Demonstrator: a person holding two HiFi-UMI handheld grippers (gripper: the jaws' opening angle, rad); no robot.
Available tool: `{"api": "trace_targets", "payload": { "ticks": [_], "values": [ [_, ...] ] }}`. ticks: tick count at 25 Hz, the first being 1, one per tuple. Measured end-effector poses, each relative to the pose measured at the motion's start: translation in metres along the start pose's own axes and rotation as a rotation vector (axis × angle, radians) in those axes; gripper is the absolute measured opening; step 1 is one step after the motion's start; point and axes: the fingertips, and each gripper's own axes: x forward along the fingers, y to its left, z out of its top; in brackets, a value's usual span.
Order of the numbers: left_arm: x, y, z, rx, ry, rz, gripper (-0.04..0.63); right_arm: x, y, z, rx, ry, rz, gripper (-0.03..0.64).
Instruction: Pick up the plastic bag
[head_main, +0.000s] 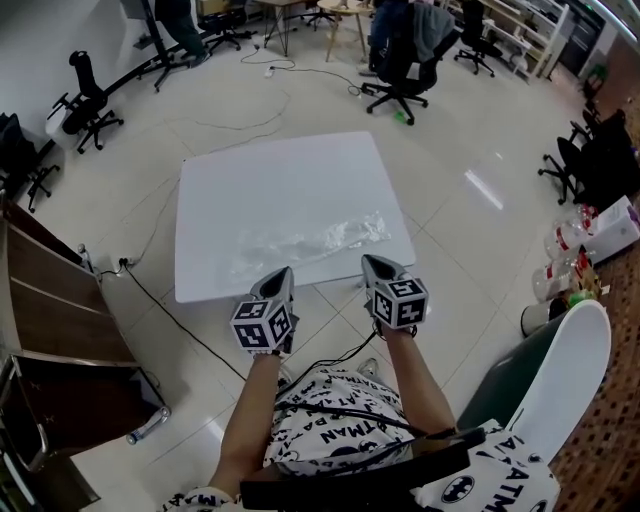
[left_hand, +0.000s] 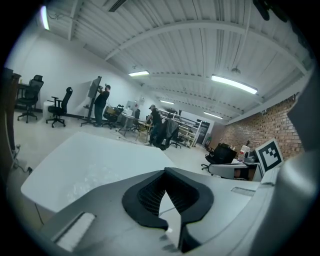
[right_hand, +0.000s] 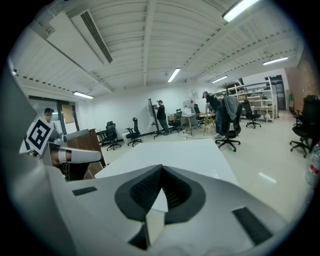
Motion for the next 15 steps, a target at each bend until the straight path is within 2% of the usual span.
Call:
{"api": "trace_targets", "payload": {
  "ticks": [15],
  "values": [
    [-0.0073, -0.0007, 0.0001, 0.005, 0.001, 0.009, 0.0, -0.0025, 0.0053, 0.0043, -0.005, -0.009, 0.011, 0.0]
  ]
}}
